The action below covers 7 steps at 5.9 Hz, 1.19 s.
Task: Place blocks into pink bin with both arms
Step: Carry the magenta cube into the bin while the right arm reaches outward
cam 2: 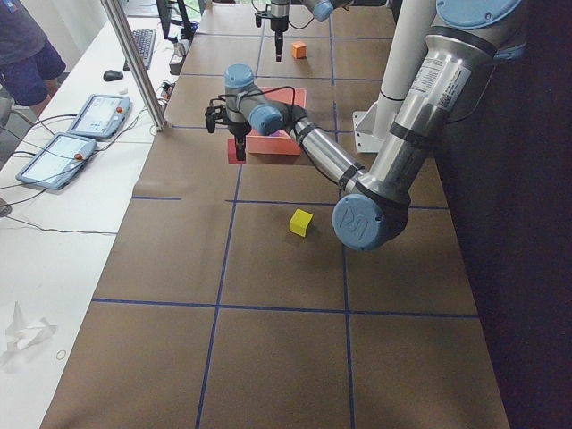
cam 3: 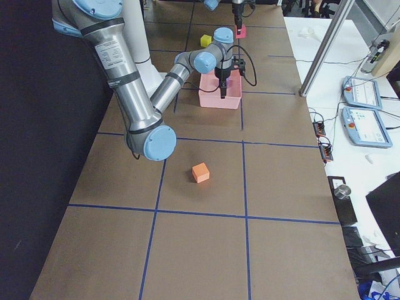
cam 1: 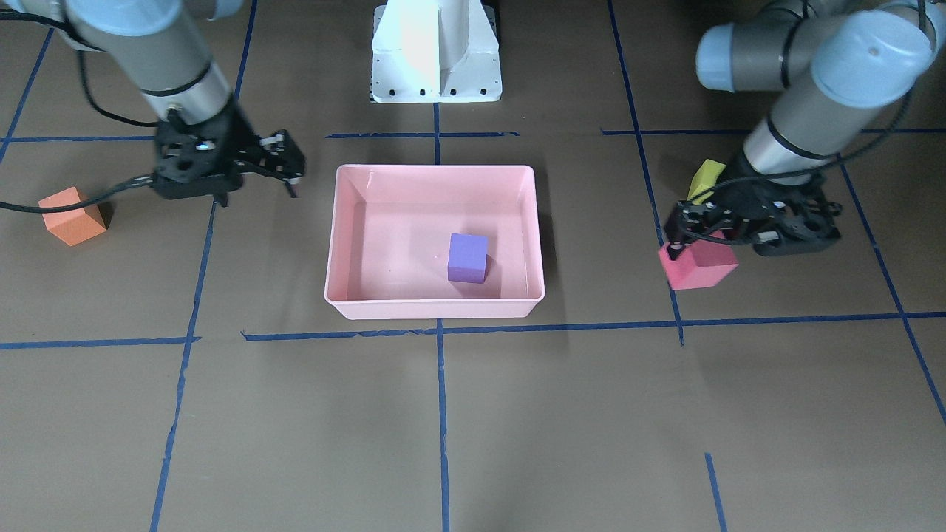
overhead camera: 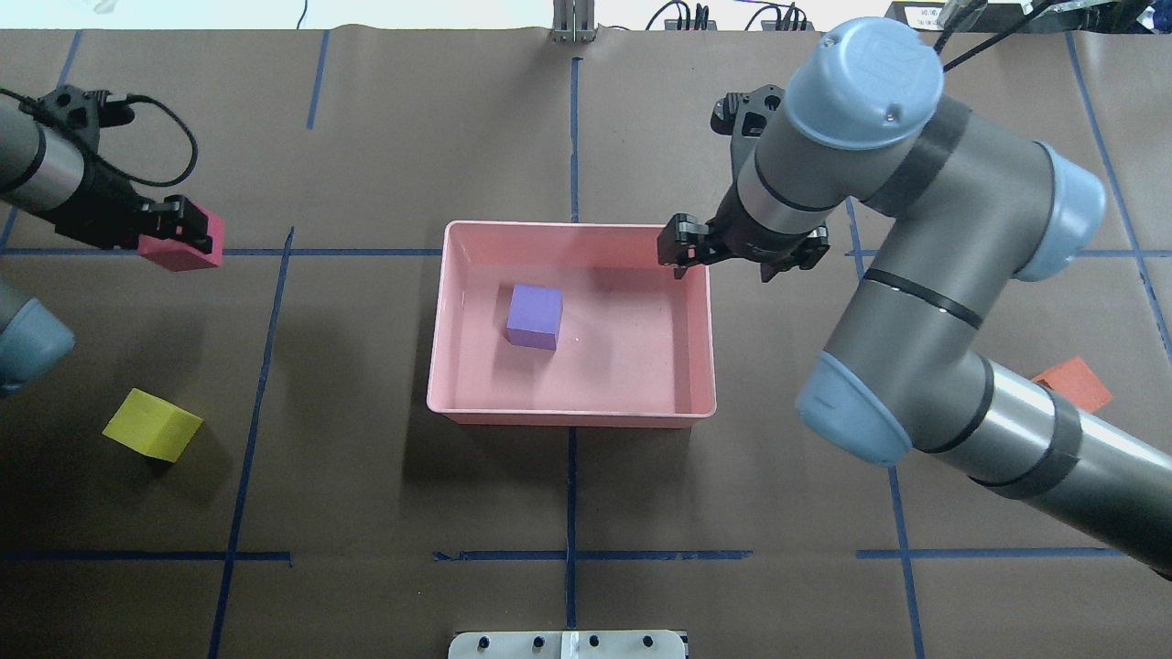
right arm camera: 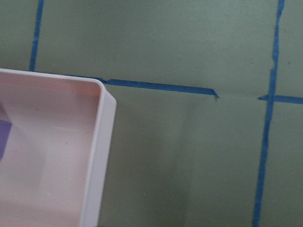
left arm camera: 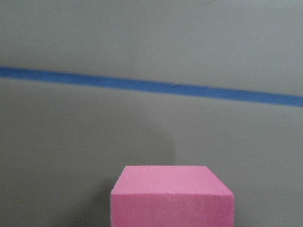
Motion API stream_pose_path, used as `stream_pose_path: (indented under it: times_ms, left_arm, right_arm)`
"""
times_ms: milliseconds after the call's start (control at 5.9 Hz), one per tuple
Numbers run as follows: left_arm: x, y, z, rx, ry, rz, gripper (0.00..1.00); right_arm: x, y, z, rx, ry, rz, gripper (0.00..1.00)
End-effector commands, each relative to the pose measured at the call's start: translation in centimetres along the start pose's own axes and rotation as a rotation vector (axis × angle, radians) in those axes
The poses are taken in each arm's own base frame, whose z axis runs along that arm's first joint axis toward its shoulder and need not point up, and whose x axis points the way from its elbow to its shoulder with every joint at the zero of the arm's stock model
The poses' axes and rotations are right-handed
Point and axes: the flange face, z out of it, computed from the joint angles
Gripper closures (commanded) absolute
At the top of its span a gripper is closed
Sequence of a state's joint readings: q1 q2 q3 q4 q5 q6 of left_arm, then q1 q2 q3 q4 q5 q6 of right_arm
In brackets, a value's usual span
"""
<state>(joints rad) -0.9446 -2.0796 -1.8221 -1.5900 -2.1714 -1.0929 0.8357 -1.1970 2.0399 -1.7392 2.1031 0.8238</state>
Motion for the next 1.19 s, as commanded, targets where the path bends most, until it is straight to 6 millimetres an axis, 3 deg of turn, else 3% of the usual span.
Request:
stream_pose_path:
  times_ms: [0, 169, 339, 508, 678, 1017]
  left_arm:
    - [14.7, 9.0, 2.2, 0.006, 0.059, -0.001, 0.66]
    - [18.7, 14.4, 5.4, 0.020, 0.047, 0.037, 0.66]
    - [19.0, 16.2, 6.6, 0.007, 0.037, 0.056, 0.62]
    - [18.9, 18.3, 8.3, 0.002, 0.016, 0.082, 0.01]
    - [18.7, 18.4, 8.4, -0.001, 0.015, 0.082, 0.00]
    - [18.8, 18.5, 8.1, 0.000, 0.021, 0.084, 0.00]
  right_arm:
    - [11.8, 2.4, -1.7, -0.036, 0.038, -0.119, 0.00]
    - [16.5, 3.0, -2.1, -0.050, 0.055, -0.163, 0.00]
    - [18.9, 4.5, -1.3, -0.038, 0.052, -0.184, 0.00]
    - [22.2, 7.6, 0.1, -0.008, 0.026, -0.206, 0.00]
    - [24.5, 9.8, 1.1, -0.017, 0.017, -0.200, 0.00]
    - [28.4, 11.9, 3.6, 0.008, 0.006, -0.225, 0.00]
